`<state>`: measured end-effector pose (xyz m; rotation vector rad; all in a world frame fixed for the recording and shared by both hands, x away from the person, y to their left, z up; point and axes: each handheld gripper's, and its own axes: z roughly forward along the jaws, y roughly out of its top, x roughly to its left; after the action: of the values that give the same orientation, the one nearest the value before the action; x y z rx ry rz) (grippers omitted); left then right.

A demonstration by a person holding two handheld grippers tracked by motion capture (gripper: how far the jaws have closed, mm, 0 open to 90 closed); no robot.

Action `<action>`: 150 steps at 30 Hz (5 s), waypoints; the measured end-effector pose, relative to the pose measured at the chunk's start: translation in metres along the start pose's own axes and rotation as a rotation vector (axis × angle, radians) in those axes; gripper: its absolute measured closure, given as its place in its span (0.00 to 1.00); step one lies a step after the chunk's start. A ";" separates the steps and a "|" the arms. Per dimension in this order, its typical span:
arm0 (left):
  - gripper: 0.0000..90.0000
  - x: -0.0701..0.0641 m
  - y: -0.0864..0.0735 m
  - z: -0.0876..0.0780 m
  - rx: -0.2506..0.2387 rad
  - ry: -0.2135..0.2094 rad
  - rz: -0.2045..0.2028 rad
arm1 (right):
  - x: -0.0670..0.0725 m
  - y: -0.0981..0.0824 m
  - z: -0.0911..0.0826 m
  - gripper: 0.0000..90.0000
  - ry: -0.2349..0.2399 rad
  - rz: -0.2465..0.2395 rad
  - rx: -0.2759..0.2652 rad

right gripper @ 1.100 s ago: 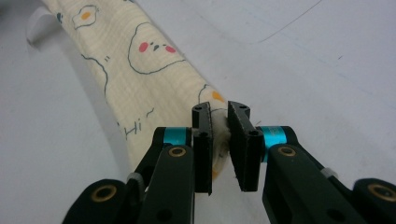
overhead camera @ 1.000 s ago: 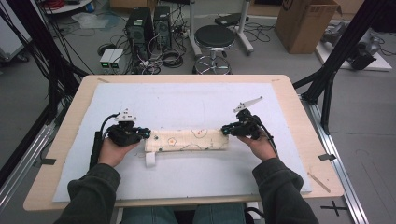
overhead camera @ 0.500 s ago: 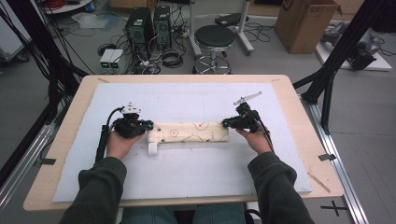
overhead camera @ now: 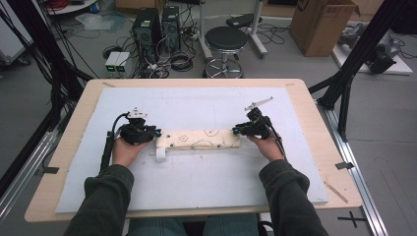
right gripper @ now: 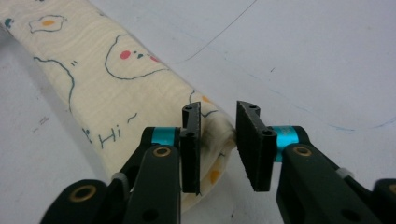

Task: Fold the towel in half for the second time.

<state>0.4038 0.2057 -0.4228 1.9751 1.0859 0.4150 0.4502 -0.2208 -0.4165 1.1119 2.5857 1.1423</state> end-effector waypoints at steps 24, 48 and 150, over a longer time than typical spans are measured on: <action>0.62 -0.010 0.005 -0.025 -0.070 -0.085 0.009 | 0.010 0.002 -0.025 0.53 0.003 -0.008 -0.101; 0.46 -0.021 0.001 -0.049 -0.095 -0.112 0.041 | 0.024 -0.007 -0.046 0.30 0.001 -0.005 -0.163; 0.28 -0.054 -0.075 -0.109 -0.108 -0.077 0.082 | 0.057 -0.112 -0.096 0.13 -0.074 0.005 -0.262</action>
<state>0.2655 0.2385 -0.4104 1.9285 0.9184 0.4286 0.3091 -0.2912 -0.4135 1.0797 2.2961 1.3656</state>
